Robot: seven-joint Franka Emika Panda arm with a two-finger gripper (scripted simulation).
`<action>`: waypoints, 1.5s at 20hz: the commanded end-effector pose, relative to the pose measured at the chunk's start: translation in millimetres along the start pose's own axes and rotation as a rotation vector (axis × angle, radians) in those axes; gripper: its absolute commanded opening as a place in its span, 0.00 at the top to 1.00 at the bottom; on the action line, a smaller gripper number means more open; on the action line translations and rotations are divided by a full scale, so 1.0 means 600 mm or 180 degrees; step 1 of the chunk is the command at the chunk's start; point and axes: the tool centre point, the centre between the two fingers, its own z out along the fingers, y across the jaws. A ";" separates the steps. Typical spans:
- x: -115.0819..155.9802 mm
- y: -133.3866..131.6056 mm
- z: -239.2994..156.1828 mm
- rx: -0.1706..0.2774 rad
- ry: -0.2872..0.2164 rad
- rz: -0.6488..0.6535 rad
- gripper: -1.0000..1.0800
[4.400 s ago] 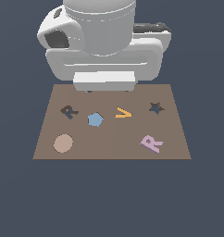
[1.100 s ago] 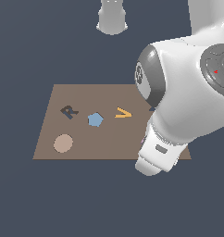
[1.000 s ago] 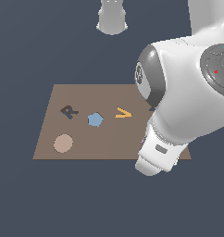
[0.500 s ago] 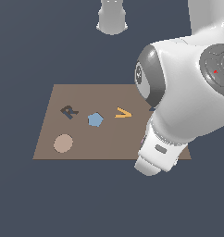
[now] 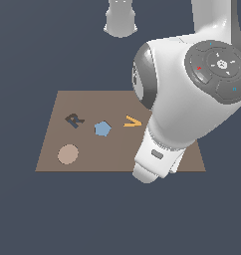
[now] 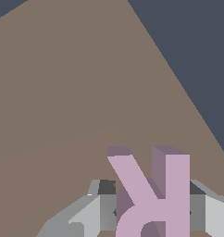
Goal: Insert a designated object into the corresponding slot on a board.
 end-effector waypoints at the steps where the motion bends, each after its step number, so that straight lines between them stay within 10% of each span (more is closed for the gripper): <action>1: -0.025 0.006 -0.001 -0.0002 0.0000 0.0025 1.00; 21: -0.383 0.062 -0.013 -0.0003 -0.0002 0.0334 1.00; 30: -0.457 0.073 -0.015 -0.0003 -0.0002 0.0394 1.00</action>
